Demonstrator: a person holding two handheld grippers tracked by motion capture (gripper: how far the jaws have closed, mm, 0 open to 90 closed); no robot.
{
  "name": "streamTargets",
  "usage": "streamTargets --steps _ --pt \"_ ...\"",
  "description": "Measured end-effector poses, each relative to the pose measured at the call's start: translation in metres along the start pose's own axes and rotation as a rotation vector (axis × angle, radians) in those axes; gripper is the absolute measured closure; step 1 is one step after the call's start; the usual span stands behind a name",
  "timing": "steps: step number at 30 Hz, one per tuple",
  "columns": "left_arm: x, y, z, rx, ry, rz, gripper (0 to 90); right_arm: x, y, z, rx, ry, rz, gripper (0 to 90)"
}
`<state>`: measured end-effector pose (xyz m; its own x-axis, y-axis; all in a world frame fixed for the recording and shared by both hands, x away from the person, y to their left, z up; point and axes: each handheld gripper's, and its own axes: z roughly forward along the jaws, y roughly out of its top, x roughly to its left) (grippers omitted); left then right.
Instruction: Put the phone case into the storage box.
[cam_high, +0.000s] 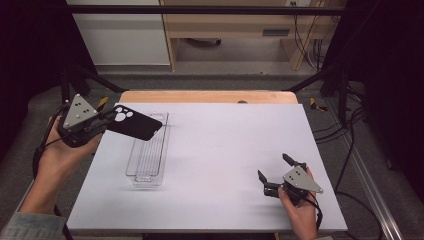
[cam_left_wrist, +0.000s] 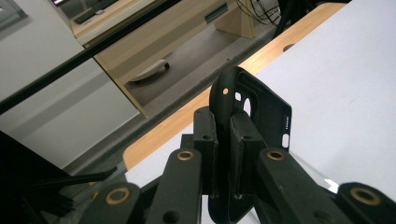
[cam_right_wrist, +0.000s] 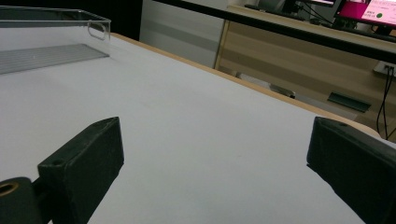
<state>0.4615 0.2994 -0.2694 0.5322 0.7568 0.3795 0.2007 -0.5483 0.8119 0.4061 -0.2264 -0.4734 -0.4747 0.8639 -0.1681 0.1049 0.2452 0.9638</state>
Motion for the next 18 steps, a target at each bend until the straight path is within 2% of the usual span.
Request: streamTargets --steps 5,10,18 --pt "0.0039 -0.004 -0.0015 -0.004 0.005 0.005 82.7 0.0031 -0.0011 0.004 0.002 0.012 0.015 4.1" --pt "0.0061 -0.0047 -0.0008 -0.002 0.011 0.008 82.8 0.0045 -0.0001 0.003 -0.008 0.017 0.003 4.0" --pt "0.0065 -0.0038 0.0005 0.009 0.016 0.023 82.7 0.0015 -0.0002 0.0024 -0.029 0.019 0.035 3.8"
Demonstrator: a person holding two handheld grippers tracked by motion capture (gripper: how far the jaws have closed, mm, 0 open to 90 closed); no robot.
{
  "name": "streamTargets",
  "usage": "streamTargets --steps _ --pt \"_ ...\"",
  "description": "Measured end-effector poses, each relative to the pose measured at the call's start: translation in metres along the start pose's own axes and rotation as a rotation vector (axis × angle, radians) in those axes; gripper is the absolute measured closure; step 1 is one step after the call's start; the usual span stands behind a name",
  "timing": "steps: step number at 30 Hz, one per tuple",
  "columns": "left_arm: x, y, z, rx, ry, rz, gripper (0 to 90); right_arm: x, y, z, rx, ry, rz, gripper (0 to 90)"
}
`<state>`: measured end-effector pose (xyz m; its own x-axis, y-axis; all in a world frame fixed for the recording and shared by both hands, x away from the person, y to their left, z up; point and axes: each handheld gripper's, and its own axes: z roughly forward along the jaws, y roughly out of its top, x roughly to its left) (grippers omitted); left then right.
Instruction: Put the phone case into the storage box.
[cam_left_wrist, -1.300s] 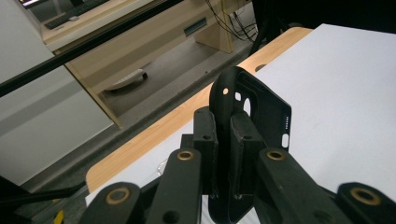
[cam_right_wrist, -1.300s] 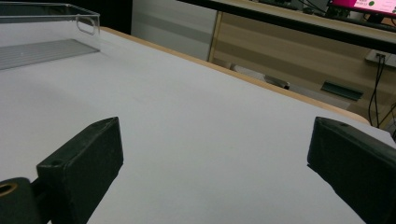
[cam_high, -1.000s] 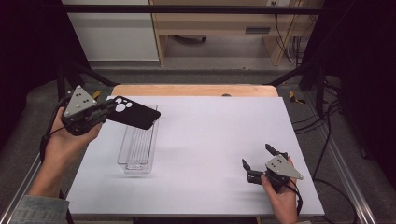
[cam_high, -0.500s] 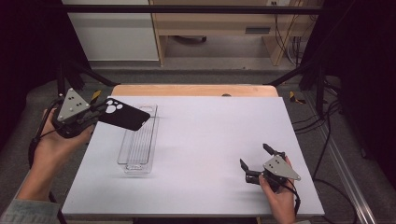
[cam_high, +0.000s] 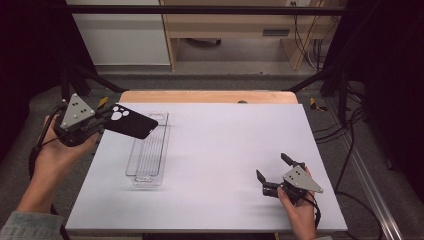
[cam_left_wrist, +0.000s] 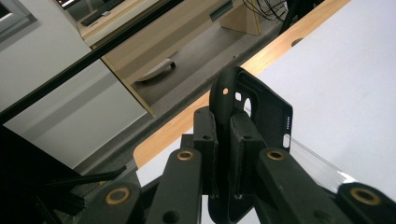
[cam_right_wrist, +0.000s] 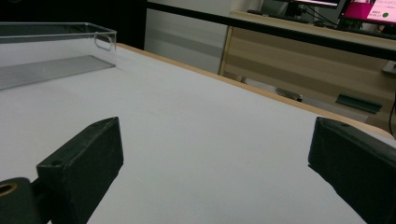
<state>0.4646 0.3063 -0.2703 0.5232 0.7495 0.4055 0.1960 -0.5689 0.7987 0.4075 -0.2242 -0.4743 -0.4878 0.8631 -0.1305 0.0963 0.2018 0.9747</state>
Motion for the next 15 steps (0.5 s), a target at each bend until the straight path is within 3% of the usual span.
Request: streamTargets --steps 7,15 --pt "-0.003 0.001 0.003 0.008 0.0 0.028 82.7 -0.001 -0.001 -0.001 -0.013 0.005 0.024 3.6" --pt "-0.002 0.013 0.008 0.011 -0.013 0.082 82.7 -0.003 -0.002 -0.001 -0.032 -0.003 0.056 3.8"
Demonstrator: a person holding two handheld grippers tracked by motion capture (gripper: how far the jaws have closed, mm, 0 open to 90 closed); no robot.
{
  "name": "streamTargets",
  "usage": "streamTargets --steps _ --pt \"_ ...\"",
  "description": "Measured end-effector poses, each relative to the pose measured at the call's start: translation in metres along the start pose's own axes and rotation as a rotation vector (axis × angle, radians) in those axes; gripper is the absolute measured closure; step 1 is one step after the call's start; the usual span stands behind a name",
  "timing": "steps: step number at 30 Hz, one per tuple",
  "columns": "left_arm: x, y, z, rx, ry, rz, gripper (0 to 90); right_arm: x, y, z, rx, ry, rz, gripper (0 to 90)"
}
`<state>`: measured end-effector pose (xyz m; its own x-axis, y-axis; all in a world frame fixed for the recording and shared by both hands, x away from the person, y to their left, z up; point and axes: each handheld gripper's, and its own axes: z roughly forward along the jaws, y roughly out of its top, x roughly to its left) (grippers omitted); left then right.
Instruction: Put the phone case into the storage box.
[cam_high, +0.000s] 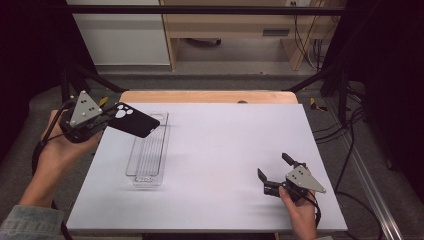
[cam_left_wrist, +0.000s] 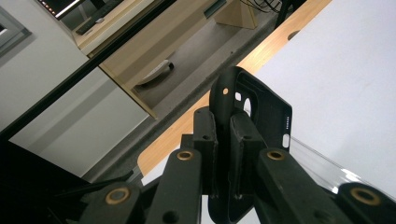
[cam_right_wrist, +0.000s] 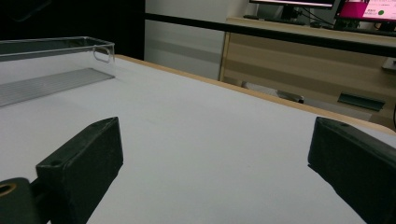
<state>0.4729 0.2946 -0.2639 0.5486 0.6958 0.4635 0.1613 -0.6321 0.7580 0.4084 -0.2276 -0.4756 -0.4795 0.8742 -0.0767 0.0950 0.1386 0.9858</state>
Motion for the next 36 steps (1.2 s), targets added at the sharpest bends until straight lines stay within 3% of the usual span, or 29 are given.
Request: streamTargets --steps 7,13,15,21,36 --pt "0.006 0.001 0.009 0.021 -0.007 0.024 82.7 0.0 -0.001 0.003 -0.007 -0.011 0.005 3.6" --pt "0.008 0.0 0.01 0.011 -0.018 0.025 82.7 0.001 -0.002 0.004 -0.008 -0.014 0.003 3.6" --pt "0.009 0.001 0.009 0.024 -0.024 0.05 82.7 0.002 -0.002 0.005 -0.011 -0.014 0.003 3.8" --pt "0.012 0.004 0.015 0.041 -0.024 0.068 82.7 0.004 0.0 0.005 -0.021 -0.006 0.001 3.8" --pt "0.002 0.013 0.033 0.058 -0.034 0.153 82.7 0.004 0.003 0.003 -0.037 -0.01 -0.017 3.8"
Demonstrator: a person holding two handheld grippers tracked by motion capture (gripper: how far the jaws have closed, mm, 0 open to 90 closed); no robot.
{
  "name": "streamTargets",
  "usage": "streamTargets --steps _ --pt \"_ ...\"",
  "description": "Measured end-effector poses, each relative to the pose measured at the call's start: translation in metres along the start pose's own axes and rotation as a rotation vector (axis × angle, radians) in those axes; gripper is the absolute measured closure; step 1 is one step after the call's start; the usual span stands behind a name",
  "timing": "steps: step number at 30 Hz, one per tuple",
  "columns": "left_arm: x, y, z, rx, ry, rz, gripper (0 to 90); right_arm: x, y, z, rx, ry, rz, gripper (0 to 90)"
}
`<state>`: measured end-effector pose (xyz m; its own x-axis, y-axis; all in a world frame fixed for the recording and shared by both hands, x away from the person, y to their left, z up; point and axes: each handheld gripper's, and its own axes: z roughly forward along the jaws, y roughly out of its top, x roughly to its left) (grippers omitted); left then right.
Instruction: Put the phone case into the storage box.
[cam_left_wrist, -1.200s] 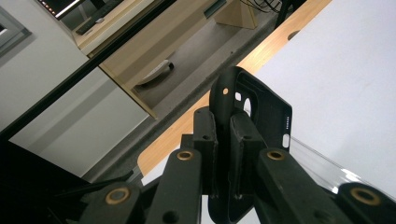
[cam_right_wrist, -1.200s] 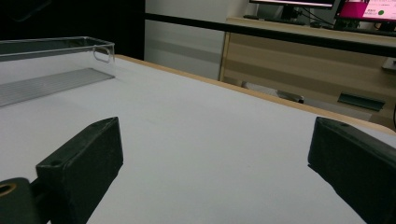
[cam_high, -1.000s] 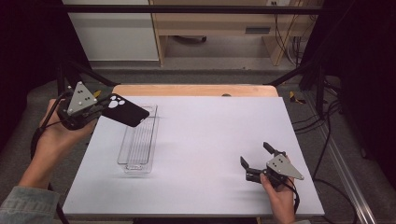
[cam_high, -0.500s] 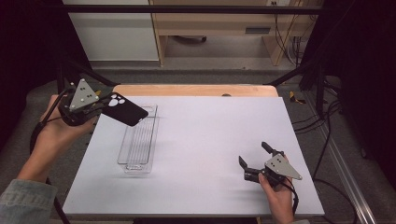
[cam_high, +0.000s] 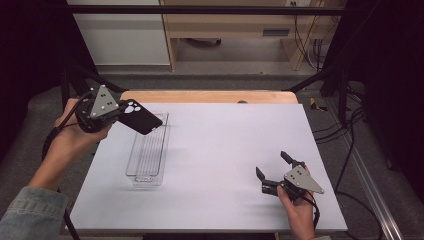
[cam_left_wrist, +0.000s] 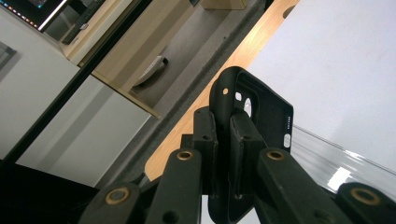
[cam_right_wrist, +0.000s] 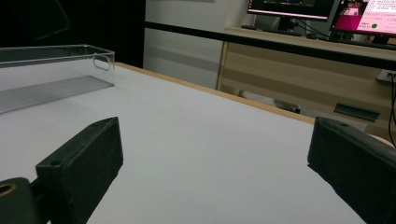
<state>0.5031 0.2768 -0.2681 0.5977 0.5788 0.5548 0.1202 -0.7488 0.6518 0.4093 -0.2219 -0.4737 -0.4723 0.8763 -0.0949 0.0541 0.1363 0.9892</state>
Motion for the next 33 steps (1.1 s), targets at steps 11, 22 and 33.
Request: streamTargets --steps 11,22,33 --pt "-0.006 0.015 0.01 0.014 0.01 0.057 82.7 -0.001 0.002 -0.005 -0.017 -0.017 -0.011 4.2" --pt "-0.004 0.024 0.01 0.016 0.024 0.103 82.7 -0.001 0.003 -0.005 -0.03 -0.011 0.004 4.2" --pt "0.008 0.02 0.026 0.022 0.017 0.123 82.6 -0.001 0.002 -0.004 -0.029 -0.007 0.007 4.1"
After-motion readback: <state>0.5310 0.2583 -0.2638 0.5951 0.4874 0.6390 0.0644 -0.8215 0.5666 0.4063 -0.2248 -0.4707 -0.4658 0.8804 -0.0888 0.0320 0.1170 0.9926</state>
